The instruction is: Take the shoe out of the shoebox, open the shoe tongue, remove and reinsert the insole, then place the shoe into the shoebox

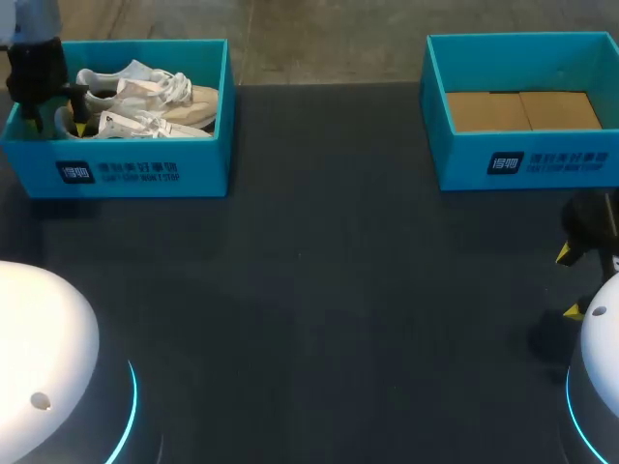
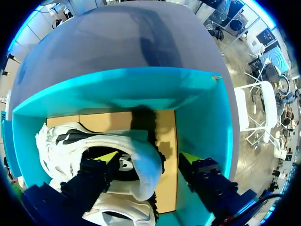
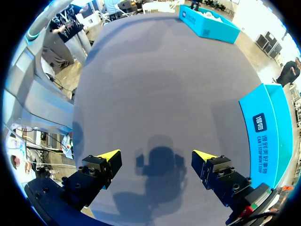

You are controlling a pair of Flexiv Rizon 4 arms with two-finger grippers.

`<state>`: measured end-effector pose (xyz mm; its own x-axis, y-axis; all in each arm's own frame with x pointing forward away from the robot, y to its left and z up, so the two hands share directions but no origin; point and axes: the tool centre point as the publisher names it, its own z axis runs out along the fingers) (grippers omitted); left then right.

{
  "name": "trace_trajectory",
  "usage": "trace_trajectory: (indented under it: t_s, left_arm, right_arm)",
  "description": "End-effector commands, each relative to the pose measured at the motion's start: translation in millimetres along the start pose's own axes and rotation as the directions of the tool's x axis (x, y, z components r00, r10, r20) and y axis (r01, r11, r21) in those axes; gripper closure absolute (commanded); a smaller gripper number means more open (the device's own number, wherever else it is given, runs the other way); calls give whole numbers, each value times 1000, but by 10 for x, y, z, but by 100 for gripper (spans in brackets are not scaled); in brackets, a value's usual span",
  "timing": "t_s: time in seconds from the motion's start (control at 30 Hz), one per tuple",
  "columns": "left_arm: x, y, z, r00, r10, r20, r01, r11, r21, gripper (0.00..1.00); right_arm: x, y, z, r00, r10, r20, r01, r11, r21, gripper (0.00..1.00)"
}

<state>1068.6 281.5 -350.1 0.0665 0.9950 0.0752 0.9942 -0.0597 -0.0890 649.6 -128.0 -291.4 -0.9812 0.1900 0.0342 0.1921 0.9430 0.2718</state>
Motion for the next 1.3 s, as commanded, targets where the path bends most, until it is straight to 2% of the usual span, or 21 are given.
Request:
trace_trajectory:
  t_s: [0.03, 0.53, 0.63, 1.03, 1.13, 1.27, 1.3]
  left_arm:
    - [18, 38, 85, 1000, -5, 13, 5, 1000, 1, 24]
    - [48, 138, 267, 1000, -11, 21, 11, 1000, 15, 31]
    - [46, 158, 283, 1000, -10, 18, 10, 1000, 14, 38]
    - [8, 158, 408, 1000, 7, 4, -7, 1000, 29, 43]
    - [8, 158, 416, 1000, 5, 5, -5, 999, 32, 55]
    - [6, 159, 427, 1000, 5, 4, -5, 999, 34, 100]
    - [6, 159, 428, 1000, 5, 3, -5, 999, 35, 100]
  right_arm:
    - [15, -3, -1, 1000, -1, 3, 1, 1000, 1, 0]
    - [15, -3, -1, 1000, -1, 3, 1, 1000, 1, 0]
    - [15, -3, -1, 1000, -1, 3, 1, 1000, 1, 0]
    - [15, -3, -1, 1000, -1, 3, 1, 1000, 1, 0]
    - [15, -3, -1, 1000, -1, 3, 1, 1000, 1, 0]
    - [15, -3, -1, 1000, -1, 3, 1, 1000, 1, 0]
    - [15, -3, -1, 1000, -1, 3, 1, 1000, 1, 0]
